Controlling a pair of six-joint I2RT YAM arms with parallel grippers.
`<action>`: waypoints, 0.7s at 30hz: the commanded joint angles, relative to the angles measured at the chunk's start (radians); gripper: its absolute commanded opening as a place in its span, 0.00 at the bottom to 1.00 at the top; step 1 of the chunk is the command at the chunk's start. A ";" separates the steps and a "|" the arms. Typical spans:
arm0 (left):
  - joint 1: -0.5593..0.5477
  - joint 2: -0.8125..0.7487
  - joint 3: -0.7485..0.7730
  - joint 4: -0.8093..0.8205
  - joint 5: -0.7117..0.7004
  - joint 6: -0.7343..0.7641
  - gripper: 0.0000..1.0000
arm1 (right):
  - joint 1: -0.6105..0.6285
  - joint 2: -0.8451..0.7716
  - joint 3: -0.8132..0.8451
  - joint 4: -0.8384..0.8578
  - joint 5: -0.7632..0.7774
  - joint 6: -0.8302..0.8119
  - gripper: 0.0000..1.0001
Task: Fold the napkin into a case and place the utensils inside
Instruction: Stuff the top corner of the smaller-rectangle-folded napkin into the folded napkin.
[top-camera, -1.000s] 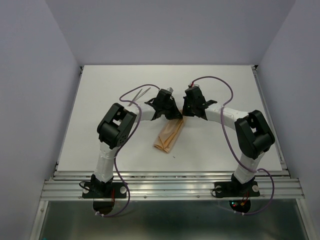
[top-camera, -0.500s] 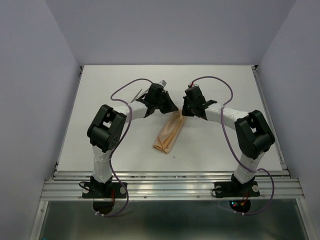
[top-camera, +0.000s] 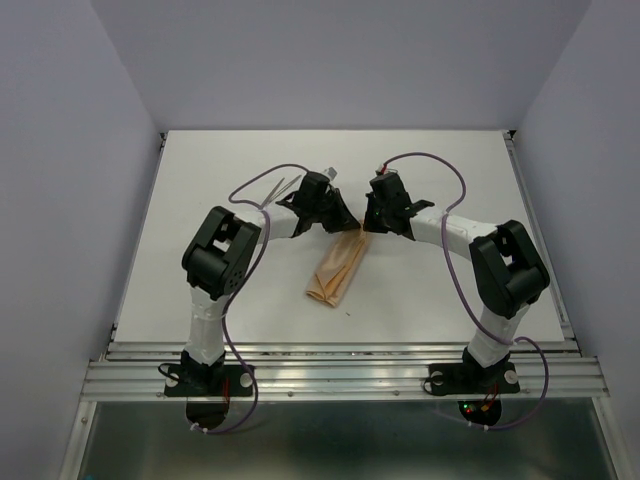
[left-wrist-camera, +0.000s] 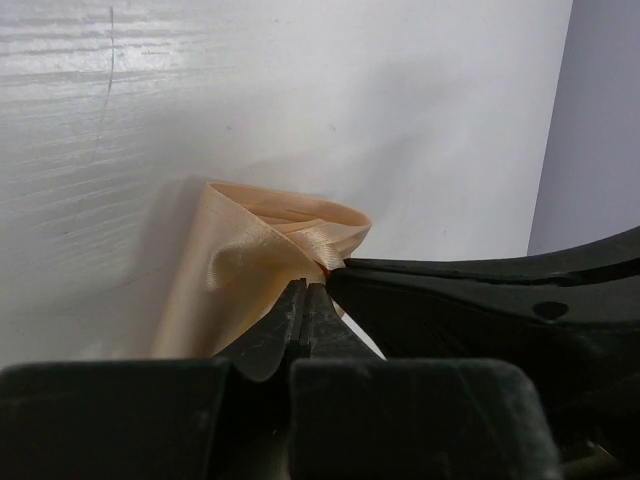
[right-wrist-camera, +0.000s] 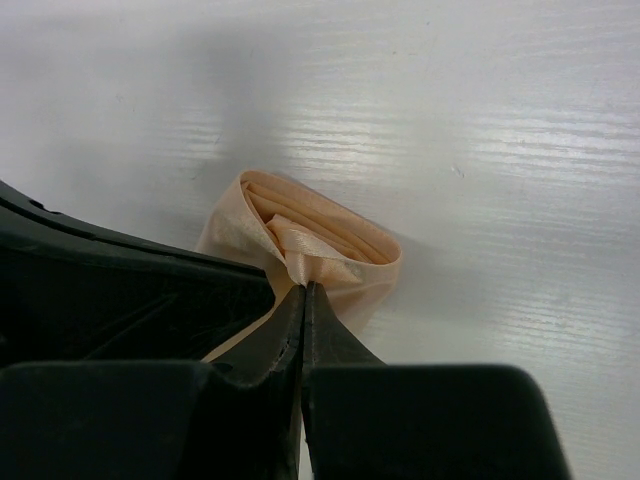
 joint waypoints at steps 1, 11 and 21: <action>-0.009 0.015 0.028 0.040 0.050 -0.006 0.00 | 0.002 -0.017 0.017 0.037 -0.008 0.010 0.01; -0.017 0.027 0.016 0.112 0.070 -0.052 0.00 | 0.002 -0.009 0.023 0.039 -0.030 0.013 0.01; -0.031 0.071 0.056 0.127 0.076 -0.080 0.00 | 0.002 -0.008 0.022 0.039 -0.044 0.013 0.01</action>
